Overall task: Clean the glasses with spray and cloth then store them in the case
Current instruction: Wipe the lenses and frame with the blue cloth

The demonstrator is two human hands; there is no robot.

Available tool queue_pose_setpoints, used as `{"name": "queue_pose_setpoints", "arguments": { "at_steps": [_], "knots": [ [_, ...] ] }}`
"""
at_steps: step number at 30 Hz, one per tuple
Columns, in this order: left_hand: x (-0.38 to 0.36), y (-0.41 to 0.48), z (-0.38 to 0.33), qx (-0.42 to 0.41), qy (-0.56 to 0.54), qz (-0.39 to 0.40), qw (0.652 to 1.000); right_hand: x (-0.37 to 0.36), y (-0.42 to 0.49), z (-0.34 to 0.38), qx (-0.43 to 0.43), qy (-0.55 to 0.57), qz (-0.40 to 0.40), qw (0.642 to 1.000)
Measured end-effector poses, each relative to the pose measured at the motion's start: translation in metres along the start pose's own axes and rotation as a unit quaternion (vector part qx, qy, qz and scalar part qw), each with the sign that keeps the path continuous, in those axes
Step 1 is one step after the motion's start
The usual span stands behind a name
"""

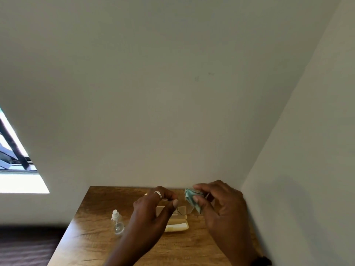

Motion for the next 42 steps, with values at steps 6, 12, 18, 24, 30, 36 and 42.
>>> {"name": "queue_pose_setpoints", "arguments": {
  "at_steps": [6,12,18,24,30,36,42],
  "knots": [
    [-0.006,0.002,-0.004,0.002,0.006,0.030,1.000,-0.011,0.001,-0.004,0.002,-0.014,0.124,0.992],
    [0.005,0.007,-0.008,-0.041,0.083,0.082,0.992,-0.003,0.004,-0.006,0.023,-0.044,0.200,0.979],
    [0.005,0.009,-0.013,-0.072,0.130,0.103,0.984,-0.002,0.004,-0.013,-0.072,0.025,0.244,0.967],
    [-0.009,-0.002,-0.008,-0.051,0.054,0.013,0.997,-0.005,-0.004,-0.019,-0.161,0.136,0.197,0.957],
    [-0.016,-0.015,-0.003,0.044,0.004,-0.092,0.995,-0.012,-0.017,-0.018,-0.220,0.158,0.151,0.951],
    [-0.027,-0.026,-0.009,0.207,-0.225,-0.007,0.952,-0.028,-0.030,-0.013,-0.204,0.144,0.093,0.964],
    [-0.022,-0.027,-0.009,0.203,-0.214,-0.020,0.955,-0.035,-0.038,-0.012,-0.142,0.123,0.062,0.980]
  ]
}}
Point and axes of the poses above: each hand's wrist, its own y-axis towards the middle knuckle, its own x-axis out of the back of the hand, z = x × y, the point moved 1 cm from there along y, towards the middle knuckle, and after that the axes turned 2 degrees about z, right-handed, at the moved point
